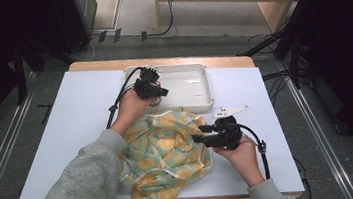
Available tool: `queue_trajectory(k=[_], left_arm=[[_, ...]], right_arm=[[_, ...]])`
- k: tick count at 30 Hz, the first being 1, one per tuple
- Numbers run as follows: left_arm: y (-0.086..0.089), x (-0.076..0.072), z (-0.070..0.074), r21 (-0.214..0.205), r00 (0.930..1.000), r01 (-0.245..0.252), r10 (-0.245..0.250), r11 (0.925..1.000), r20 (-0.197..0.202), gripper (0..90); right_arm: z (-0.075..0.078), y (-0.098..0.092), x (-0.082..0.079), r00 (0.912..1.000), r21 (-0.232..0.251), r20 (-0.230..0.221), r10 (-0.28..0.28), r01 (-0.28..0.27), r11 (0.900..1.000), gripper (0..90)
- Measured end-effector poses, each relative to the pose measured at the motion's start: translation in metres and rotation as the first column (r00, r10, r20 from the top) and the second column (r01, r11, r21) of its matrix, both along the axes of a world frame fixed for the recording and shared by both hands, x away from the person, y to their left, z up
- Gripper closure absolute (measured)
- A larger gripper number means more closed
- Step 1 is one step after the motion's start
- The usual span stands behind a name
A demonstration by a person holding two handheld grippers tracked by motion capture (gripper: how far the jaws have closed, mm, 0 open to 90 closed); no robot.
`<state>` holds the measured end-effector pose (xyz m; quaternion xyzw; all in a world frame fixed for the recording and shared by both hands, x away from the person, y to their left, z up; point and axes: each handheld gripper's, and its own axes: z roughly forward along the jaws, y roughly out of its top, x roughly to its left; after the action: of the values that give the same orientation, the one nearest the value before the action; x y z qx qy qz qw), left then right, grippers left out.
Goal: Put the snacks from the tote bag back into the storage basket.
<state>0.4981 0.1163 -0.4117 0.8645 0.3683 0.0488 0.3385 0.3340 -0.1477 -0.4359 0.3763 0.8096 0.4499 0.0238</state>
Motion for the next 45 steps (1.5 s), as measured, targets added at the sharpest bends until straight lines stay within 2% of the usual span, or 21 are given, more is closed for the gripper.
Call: queue_trajectory(k=[7,16,22,45], left_arm=[[0.01,-0.004,-0.003,0.01,1.0,-0.008,0.008,0.9999,-0.002,90.0],[0.023,-0.008,-0.003,-0.002,0.9996,-0.027,0.027,0.9996,-0.002,90.0],[0.033,-0.011,-0.003,0.012,0.9994,-0.035,0.035,0.9993,-0.001,90.0],[0.07,-0.019,-0.005,-0.009,0.9946,-0.104,0.104,0.9946,0.008,90.0]], right_arm=[[0.0,0.0,0.0,1.0,-0.001,0.002,0.002,-0.002,1.0,48.9],[0.0,0.001,0.0,1.0,-0.002,0.001,0.006,-0.006,1.0,48.9],[0.0,0.002,0.0,1.0,-0.003,0.002,0.009,-0.009,1.0,48.9],[0.0,0.006,0.0,0.9998,-0.007,0.008,0.02,-0.02,0.9998,48.9]])
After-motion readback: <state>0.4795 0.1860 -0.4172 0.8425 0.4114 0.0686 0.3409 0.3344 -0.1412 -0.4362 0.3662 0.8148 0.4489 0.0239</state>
